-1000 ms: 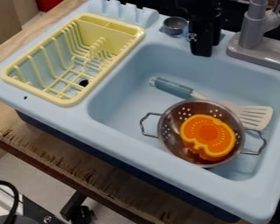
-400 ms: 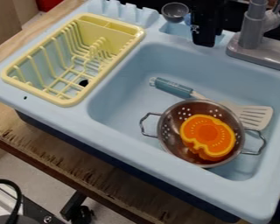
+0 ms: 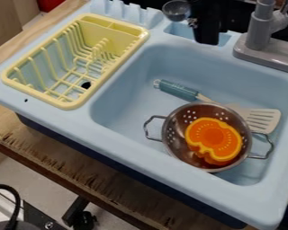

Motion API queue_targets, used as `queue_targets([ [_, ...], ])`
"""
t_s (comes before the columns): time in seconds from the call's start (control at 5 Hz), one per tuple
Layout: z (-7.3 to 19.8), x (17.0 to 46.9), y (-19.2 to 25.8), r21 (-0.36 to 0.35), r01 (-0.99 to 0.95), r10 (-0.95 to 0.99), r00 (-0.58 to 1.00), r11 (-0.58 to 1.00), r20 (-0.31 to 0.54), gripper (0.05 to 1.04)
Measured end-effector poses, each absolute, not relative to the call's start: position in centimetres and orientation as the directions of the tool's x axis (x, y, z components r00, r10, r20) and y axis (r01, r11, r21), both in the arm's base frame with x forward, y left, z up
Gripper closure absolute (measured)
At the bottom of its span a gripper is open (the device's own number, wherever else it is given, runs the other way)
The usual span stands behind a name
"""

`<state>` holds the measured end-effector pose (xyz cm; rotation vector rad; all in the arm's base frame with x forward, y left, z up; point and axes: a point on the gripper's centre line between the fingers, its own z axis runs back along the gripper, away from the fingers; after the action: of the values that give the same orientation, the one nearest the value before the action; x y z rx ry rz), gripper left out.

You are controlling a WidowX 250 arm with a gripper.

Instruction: Put the blue spoon in the sink

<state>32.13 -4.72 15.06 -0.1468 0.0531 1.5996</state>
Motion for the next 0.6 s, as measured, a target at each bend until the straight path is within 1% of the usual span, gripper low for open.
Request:
queue_targets([
  [0.2, 14.1, 31.0, -5.4, -0.036, -0.999, 0.988, -0.018, -0.024, -0.153, 0.642],
  [0.4, 13.6, 30.0, -5.6, -0.04, -0.999, 0.973, -0.015, -0.025, -0.231, 0.642],
  [0.6, 12.8, 29.3, -6.1, -0.025, -0.998, 0.953, -0.039, -0.049, -0.299, 0.642],
])
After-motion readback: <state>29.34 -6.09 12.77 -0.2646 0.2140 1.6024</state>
